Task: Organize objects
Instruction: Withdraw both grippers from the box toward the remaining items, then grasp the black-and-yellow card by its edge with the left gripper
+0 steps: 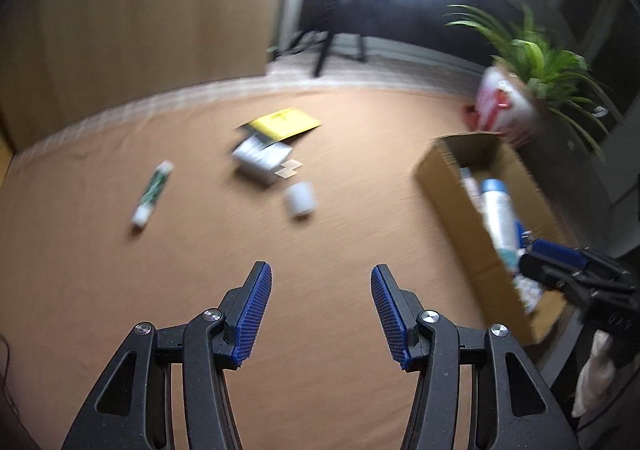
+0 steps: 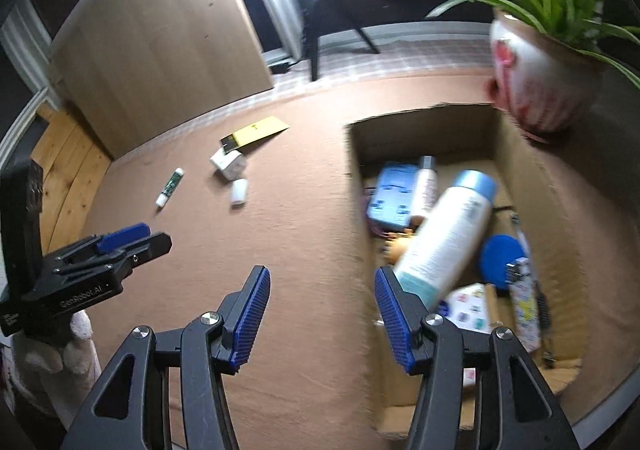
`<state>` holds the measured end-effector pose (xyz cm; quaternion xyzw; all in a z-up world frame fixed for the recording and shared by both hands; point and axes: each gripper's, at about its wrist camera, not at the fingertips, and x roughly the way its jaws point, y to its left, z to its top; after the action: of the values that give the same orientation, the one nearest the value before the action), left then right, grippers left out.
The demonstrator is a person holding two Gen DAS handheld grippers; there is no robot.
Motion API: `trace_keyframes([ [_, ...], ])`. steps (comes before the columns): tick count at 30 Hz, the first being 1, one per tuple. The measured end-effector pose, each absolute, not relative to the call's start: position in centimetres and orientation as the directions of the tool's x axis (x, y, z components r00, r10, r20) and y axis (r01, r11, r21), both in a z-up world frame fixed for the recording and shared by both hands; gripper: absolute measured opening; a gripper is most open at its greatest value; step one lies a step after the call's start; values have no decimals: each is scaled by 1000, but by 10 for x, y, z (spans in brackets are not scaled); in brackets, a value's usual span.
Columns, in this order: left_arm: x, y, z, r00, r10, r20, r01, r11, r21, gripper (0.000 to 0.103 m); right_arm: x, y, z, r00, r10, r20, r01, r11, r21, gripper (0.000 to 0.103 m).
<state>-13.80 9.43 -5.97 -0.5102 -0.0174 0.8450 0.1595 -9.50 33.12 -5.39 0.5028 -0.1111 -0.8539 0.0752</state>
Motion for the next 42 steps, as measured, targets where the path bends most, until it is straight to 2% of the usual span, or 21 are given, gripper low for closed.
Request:
trace_keyframes([
  [9,-155,32,-86,-410,261,-874,-148,-964,-219,56,-134,289,-72,-429,-304,-851,67,-950,306,51],
  [17,-211,33,-87,-415,284,-864,-132,-959,-252,56,-163,265,-85,-404,-325,-855,89,-944,317,51],
  [25,-286,61,-93,-389,287,-876,-155,-957,-244,56,-174,258,-97,-382,-347,-857,76,-936,345,51],
  [28,-314,77,-98,-360,303,-882,-171,-951,-256,62,-173,260,-99,-380,-346,-858,68,-935,348,51],
  [31,-341,100,-109,-326,293,-899,-191,-952,-241,63,-171,264,-98,-380,-346,-858,61,-935,350,51],
  [35,-364,124,-126,-286,246,-926,-223,-957,-185,64,-167,272,-94,-387,-346,-855,57,-934,353,51],
  [37,-369,135,-132,-287,219,-933,-256,-956,-146,72,-166,277,-92,-389,-349,-852,54,-932,357,51],
  [42,-374,145,-138,-297,180,-938,-282,-955,-93,72,-165,280,-90,-393,-351,-850,52,-931,361,51],
])
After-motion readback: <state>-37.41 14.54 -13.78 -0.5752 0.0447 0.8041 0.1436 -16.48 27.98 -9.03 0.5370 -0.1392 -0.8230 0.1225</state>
